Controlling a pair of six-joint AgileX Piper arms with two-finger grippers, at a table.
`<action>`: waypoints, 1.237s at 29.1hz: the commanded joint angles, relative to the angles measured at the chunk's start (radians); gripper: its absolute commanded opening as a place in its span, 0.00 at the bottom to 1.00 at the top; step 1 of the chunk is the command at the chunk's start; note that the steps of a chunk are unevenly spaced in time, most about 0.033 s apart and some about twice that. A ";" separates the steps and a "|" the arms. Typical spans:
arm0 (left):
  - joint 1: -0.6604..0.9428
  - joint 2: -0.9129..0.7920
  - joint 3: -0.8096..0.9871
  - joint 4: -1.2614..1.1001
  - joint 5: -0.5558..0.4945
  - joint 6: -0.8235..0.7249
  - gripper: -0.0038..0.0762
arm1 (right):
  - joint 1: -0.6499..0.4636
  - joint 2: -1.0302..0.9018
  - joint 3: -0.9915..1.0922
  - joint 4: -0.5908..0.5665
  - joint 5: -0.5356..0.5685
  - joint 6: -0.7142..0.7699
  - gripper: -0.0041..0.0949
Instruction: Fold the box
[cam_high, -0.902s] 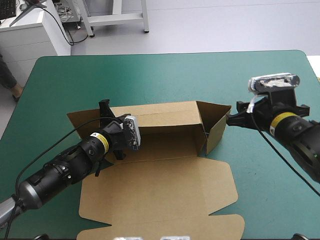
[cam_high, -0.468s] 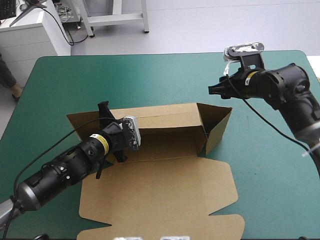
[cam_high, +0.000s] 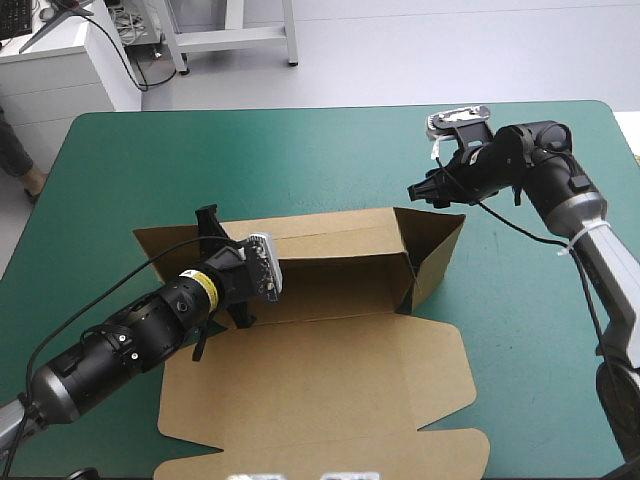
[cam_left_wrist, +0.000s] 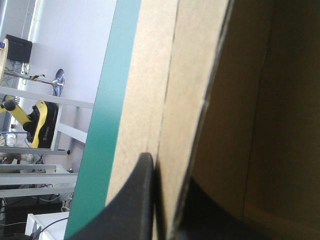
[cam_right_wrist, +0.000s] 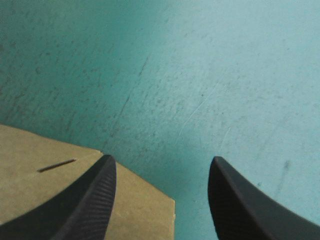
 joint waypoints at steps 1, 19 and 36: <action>-0.013 0.037 0.042 -0.125 0.224 -0.028 0.04 | -0.008 -0.040 -0.035 0.045 0.044 -0.062 0.52; -0.013 0.039 0.042 -0.085 0.181 -0.035 0.04 | -0.008 -0.137 0.199 0.064 0.121 -0.147 0.52; -0.011 0.075 0.042 -0.073 0.135 -0.067 0.04 | -0.008 -0.328 0.341 0.019 -0.108 -0.136 0.52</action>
